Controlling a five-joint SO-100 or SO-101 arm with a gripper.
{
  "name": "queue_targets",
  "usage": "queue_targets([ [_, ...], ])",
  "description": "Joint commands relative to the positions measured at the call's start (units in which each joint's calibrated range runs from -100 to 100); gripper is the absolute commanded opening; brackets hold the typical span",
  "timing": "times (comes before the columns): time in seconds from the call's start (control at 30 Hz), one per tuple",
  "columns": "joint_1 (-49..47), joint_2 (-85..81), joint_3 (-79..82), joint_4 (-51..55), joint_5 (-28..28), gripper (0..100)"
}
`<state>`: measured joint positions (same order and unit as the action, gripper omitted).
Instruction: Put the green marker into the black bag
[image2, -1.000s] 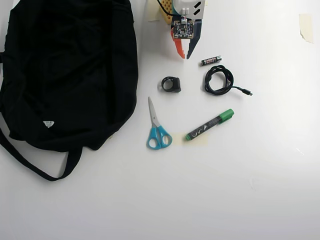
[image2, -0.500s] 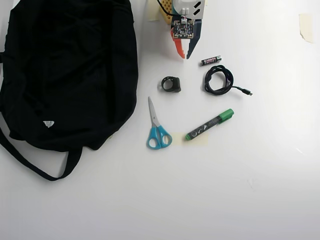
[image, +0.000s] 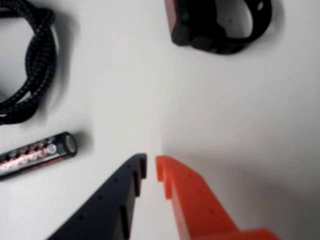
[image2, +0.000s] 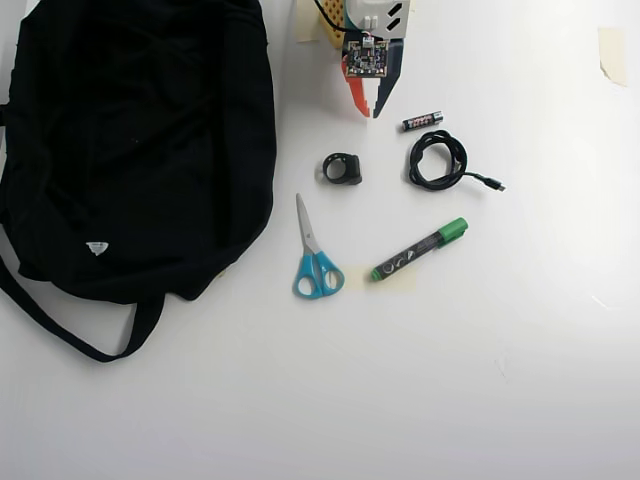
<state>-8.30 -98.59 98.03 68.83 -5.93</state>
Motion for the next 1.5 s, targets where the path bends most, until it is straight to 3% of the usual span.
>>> queue_targets([
  [0.0,0.2,-0.7,1.2,2.2,0.2,2],
  [0.53,-0.4,-0.4,1.1,-0.5,-0.4,2],
  [0.9,-0.5,3.6,-1.8,-19.7,-0.4,2],
  [1.13,-1.0,18.2,-15.7,-30.6,-0.5,2],
  [1.47,-1.0,45.2,-49.5,-31.8,-0.4,2],
])
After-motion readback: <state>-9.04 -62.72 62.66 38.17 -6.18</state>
